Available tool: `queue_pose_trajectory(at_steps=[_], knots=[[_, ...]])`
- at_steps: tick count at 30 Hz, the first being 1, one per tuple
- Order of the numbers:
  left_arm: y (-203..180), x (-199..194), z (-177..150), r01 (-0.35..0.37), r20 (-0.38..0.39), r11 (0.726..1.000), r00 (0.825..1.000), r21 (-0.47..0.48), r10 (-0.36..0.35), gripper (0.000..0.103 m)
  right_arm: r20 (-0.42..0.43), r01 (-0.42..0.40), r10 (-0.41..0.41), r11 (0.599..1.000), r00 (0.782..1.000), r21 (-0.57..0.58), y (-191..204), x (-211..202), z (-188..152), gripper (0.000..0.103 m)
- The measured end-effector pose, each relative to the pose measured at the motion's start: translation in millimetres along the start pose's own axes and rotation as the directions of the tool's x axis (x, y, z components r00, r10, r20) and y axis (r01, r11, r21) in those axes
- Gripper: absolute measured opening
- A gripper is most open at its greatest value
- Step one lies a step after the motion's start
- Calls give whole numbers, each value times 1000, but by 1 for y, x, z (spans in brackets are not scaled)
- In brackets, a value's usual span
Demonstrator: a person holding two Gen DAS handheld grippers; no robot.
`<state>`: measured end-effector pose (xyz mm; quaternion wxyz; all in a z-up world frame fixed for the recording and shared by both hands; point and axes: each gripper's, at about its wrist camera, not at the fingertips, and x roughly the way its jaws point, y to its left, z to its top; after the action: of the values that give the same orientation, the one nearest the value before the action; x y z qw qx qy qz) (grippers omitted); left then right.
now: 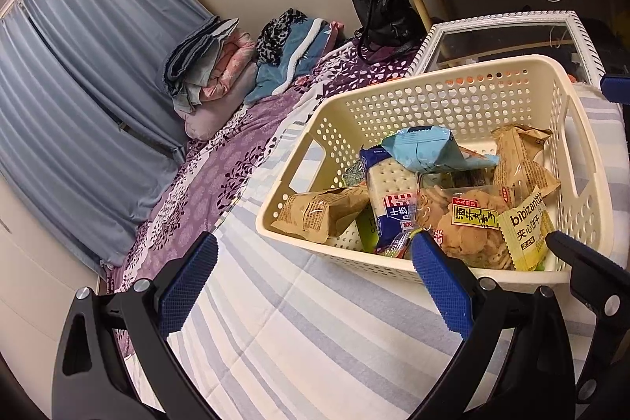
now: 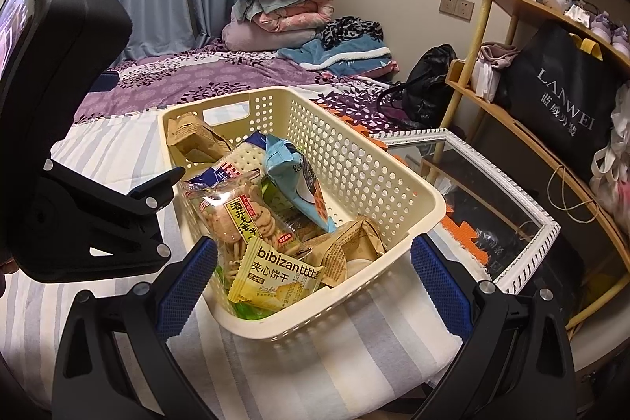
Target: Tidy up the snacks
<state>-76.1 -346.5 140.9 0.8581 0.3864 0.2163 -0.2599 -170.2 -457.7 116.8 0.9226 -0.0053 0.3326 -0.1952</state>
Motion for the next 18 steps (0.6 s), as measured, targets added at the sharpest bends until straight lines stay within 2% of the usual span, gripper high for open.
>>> queue_pose_trajectory(at_steps=[14, 18], knots=[[-3, -4, -1, 0, 13, 1000, 1000, 17, 0, 100, -6, 2, -2, 1000, 1000, -5, 2, 0, -1, 98], [-1, -2, -1, 18, -8, 1000, 1000, 6, -18, 100, -6, 0, 0, 1000, 1000, -3, 2, -2, -1, 98]])
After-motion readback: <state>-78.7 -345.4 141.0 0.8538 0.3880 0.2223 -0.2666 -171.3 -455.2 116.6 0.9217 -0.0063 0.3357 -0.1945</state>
